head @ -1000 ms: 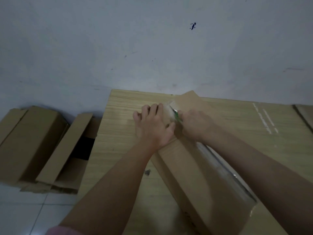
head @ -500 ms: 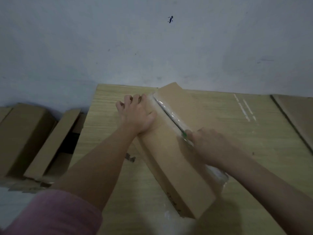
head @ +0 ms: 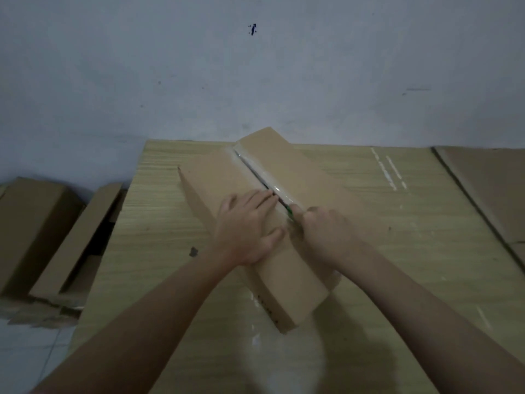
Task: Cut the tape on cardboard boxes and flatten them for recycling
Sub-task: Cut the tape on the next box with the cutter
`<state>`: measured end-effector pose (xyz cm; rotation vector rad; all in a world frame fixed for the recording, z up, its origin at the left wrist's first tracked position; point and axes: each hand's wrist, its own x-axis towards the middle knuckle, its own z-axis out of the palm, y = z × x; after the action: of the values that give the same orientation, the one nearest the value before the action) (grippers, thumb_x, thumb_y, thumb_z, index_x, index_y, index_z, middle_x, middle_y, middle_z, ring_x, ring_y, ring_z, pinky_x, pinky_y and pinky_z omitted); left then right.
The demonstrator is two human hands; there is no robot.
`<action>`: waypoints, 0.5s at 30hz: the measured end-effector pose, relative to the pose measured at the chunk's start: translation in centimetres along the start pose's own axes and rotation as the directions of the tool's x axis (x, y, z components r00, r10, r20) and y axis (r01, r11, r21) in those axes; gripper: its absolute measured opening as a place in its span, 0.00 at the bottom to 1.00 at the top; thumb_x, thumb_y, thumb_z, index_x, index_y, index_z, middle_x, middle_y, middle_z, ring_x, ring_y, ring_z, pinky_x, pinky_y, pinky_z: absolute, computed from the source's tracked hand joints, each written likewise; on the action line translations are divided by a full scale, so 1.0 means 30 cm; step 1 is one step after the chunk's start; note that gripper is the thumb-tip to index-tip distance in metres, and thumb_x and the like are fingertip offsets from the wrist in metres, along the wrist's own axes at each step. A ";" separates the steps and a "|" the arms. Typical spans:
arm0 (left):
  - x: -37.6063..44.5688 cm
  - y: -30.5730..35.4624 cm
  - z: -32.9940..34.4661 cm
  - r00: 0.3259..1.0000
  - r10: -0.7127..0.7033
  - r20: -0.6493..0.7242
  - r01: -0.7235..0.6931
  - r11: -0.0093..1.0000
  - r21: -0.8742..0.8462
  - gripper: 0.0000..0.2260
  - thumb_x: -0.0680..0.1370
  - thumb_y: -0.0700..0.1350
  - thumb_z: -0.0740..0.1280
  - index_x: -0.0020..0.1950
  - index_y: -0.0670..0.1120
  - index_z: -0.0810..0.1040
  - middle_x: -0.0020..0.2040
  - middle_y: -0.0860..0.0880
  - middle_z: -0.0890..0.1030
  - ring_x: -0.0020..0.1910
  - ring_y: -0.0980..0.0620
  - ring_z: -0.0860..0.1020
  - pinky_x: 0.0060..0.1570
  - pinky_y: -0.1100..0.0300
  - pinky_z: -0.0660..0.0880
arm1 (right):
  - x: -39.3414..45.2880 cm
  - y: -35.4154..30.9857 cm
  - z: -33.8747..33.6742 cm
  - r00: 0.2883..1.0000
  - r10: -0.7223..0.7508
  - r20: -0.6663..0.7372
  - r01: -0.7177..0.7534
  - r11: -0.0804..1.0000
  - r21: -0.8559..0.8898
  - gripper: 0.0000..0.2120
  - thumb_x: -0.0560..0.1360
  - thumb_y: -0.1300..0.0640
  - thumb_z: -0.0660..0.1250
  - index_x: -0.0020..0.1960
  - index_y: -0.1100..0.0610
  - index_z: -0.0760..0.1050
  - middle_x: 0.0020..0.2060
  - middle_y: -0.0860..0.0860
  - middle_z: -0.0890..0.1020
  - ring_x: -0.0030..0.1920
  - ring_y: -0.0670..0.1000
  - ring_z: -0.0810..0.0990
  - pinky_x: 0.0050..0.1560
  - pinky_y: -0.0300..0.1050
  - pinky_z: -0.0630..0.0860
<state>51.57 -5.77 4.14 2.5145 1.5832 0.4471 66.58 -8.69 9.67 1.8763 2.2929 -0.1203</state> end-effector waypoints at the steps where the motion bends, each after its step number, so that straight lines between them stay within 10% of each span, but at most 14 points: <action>1: 0.014 -0.002 0.003 1.000 0.005 0.022 -0.006 1.000 0.016 0.34 0.68 0.66 0.48 0.69 0.52 0.71 0.70 0.55 0.70 0.69 0.56 0.67 0.67 0.48 0.56 | 0.002 0.003 -0.008 1.000 0.009 0.002 -0.009 1.000 -0.017 0.17 0.82 0.51 0.50 0.68 0.54 0.63 0.56 0.58 0.76 0.56 0.61 0.76 0.48 0.49 0.71; 15: 0.099 -0.004 0.014 0.994 -0.040 0.097 0.035 0.998 0.057 0.41 0.63 0.68 0.40 0.73 0.56 0.64 0.73 0.59 0.63 0.72 0.59 0.59 0.70 0.49 0.48 | -0.194 0.118 -0.036 0.993 0.082 0.082 -0.070 0.988 -0.139 0.19 0.78 0.61 0.51 0.68 0.53 0.62 0.57 0.55 0.75 0.58 0.59 0.76 0.50 0.49 0.72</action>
<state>52.79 -3.02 4.22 2.5002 1.6248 0.2744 71.07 -13.41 11.99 1.8491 2.1132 -0.0337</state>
